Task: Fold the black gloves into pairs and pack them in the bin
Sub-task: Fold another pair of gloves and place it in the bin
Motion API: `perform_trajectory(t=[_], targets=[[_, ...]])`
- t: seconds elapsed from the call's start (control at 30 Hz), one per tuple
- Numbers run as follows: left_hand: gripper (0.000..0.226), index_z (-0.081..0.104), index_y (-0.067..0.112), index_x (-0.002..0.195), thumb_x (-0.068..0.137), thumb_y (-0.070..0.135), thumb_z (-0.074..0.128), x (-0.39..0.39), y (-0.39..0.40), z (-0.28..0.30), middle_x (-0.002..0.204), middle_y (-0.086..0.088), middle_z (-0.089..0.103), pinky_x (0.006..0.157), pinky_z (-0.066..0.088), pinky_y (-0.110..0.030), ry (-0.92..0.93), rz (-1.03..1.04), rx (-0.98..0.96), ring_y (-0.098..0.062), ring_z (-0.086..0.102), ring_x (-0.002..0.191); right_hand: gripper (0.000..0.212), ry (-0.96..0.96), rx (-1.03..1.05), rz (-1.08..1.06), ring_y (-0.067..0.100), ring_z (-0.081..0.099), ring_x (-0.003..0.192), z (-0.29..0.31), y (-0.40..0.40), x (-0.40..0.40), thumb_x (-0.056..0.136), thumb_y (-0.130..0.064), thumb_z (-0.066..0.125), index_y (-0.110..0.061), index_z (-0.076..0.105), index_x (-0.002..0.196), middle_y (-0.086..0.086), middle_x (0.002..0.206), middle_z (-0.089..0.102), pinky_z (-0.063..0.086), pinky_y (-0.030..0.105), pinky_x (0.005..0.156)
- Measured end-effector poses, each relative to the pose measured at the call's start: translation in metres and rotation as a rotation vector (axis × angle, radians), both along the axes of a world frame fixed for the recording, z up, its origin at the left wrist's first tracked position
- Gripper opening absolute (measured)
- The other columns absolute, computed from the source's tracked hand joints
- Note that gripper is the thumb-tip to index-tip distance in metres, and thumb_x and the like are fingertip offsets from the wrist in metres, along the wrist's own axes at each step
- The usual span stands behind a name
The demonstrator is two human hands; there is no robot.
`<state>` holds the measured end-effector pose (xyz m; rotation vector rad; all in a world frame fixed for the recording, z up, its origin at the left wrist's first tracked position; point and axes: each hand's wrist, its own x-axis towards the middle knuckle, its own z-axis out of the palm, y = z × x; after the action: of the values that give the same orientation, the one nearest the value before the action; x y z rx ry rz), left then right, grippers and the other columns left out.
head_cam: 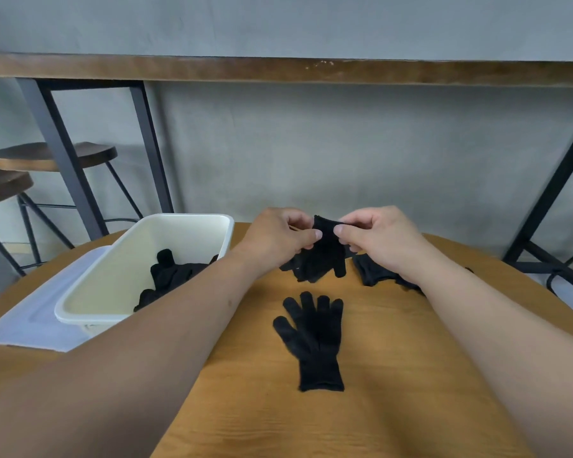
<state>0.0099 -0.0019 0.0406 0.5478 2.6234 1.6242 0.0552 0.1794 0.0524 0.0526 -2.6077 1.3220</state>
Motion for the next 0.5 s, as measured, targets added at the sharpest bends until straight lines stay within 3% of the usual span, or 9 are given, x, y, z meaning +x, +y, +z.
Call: perform_trajectory(t=[0.17, 0.33, 0.5], targets=[[0.012, 0.070, 0.018, 0.095, 0.087, 0.026, 0.070, -0.004, -0.001, -0.008, 0.076, 0.003, 0.068, 0.072, 0.055, -0.031, -0.046, 0.001, 0.001, -0.005, 0.066, 0.065, 0.007, -0.070, -0.010, -0.014, -0.004, 0.058, 0.049, -0.004, -0.002, -0.003, 0.090, -0.032, 0.067, -0.029, 0.074, 0.089, -0.001, 0.074, 0.074, 0.045, 0.010, 0.051], [0.016, 0.069, 0.012, 0.097, 0.088, 0.026, 0.069, -0.007, -0.004, 0.000, 0.072, 0.001, 0.064, 0.059, 0.046, -0.022, -0.086, -0.022, 0.007, -0.007, 0.061, 0.060, 0.011, -0.111, -0.033, -0.032, 0.009, 0.051, 0.050, 0.003, -0.005, -0.004, 0.088, -0.038, 0.068, -0.029, 0.074, 0.087, 0.006, 0.071, 0.070, 0.043, 0.028, 0.063], [0.017, 0.068, 0.013, 0.095, 0.087, 0.028, 0.070, -0.004, -0.007, 0.014, 0.066, 0.004, 0.058, 0.051, 0.041, -0.018, -0.067, -0.033, -0.022, -0.006, 0.055, 0.049, 0.012, -0.104, -0.022, -0.020, 0.022, 0.048, 0.061, 0.012, -0.006, -0.003, 0.090, -0.037, 0.066, -0.026, 0.073, 0.091, 0.005, 0.066, 0.068, 0.042, 0.035, 0.064]])
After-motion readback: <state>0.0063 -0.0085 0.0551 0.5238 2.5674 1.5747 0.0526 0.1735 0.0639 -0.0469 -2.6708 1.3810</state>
